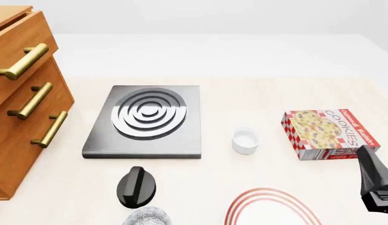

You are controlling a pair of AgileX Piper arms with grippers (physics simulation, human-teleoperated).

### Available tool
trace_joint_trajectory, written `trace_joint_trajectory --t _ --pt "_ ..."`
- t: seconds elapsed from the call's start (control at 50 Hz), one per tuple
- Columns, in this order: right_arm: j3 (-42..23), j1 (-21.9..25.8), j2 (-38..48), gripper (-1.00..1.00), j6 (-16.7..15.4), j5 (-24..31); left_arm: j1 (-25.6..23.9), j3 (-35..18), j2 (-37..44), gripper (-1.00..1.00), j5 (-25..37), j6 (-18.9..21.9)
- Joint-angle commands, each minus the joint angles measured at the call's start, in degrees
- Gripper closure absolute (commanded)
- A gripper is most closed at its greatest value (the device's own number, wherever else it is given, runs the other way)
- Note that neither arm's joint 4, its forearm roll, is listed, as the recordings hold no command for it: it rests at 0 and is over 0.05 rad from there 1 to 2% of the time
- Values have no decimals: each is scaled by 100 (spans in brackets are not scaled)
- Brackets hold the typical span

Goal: Pick the akita bowl on the wooden cabinet and place it on the plate.

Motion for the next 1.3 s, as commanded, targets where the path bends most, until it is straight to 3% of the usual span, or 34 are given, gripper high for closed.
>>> trace_joint_trajectory --t 0.02,0.34,0.46,0.66,0.8,1.14,1.3 --pt "0 0 0 -100 0 0 77 -1156 571 -100 466 -76" --pt "0 0 1 -100 1 0 454 -2442 1242 -100 935 -281" --pt "0 0 0 -100 -1 0 776 -2706 1472 -100 1095 -642" --pt "0 1 0 -100 0 -1 1248 -3160 1731 -100 1300 -896" --pt "0 2 0 -100 -1 0 1612 -3351 1834 -100 1395 -1110" --pt "0 1 0 -100 0 0 2237 -3842 2159 -100 1456 -1177" --pt "0 1 0 -100 0 0 2560 -3725 2315 -100 1314 -1303"
